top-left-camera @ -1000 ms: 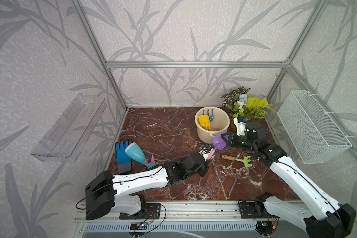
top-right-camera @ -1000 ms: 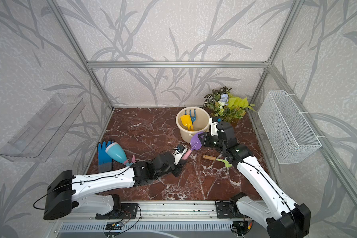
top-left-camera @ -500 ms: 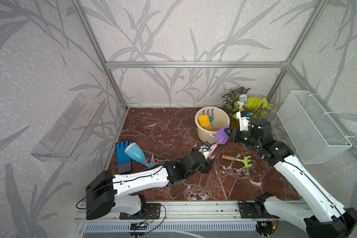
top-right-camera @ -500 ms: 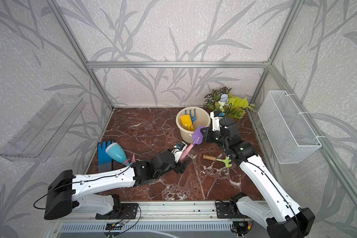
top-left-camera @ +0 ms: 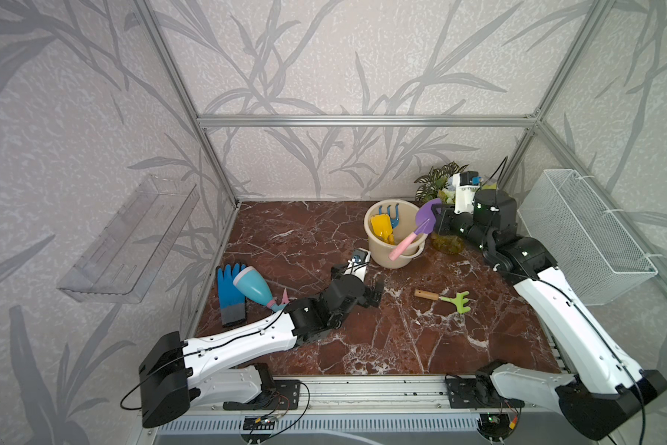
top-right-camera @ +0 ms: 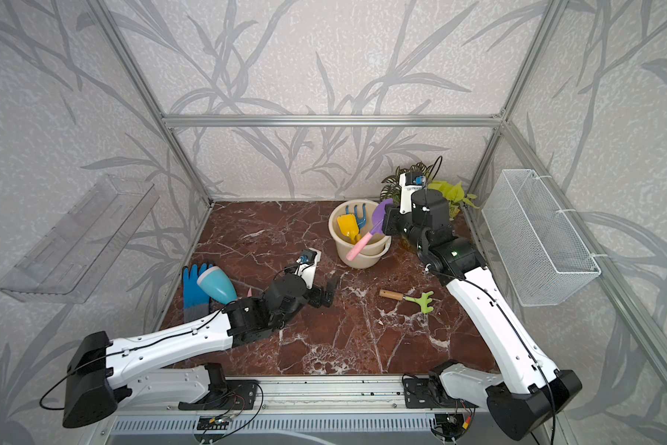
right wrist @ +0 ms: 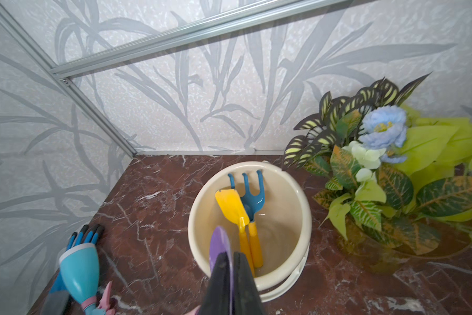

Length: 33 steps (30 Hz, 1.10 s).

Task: Organize the gardening tools
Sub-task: Place the gardening tool in the container.

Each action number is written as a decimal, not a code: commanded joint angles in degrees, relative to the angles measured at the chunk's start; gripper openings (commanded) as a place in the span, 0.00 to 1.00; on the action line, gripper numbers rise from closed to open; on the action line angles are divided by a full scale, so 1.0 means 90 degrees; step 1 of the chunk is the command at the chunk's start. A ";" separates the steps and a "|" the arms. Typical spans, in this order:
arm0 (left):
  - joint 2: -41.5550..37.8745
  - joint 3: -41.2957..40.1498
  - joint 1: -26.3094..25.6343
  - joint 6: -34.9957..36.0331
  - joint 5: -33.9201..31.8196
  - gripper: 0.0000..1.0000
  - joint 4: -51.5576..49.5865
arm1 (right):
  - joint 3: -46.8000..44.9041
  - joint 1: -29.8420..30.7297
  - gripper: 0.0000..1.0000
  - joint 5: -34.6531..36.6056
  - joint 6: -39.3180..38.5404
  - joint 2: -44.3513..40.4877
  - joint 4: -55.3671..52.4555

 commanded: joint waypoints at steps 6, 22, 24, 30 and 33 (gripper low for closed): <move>-0.0650 -0.0419 0.0377 -0.0616 -0.0146 1.00 -0.0422 | 0.0879 0.0009 0.00 0.1456 -0.1012 0.1179 0.0542; -0.0852 -0.0570 0.0651 -0.0866 0.0128 1.00 -0.0516 | 0.0991 0.0633 0.00 0.2160 -0.2712 0.2812 0.1439; -0.0893 -0.0651 0.0654 -0.0896 0.0146 1.00 -0.0443 | 0.0766 0.0761 0.00 0.2008 -0.2871 0.2822 0.1716; -0.0987 -0.0736 0.0683 -0.0948 0.0182 1.00 -0.0466 | 0.0534 0.1129 0.00 0.1972 -0.3355 0.3195 0.1972; -0.1088 -0.0772 0.0701 -0.0922 0.0205 1.00 -0.0464 | 0.0354 0.1236 0.00 0.1709 -0.3316 0.3176 0.2066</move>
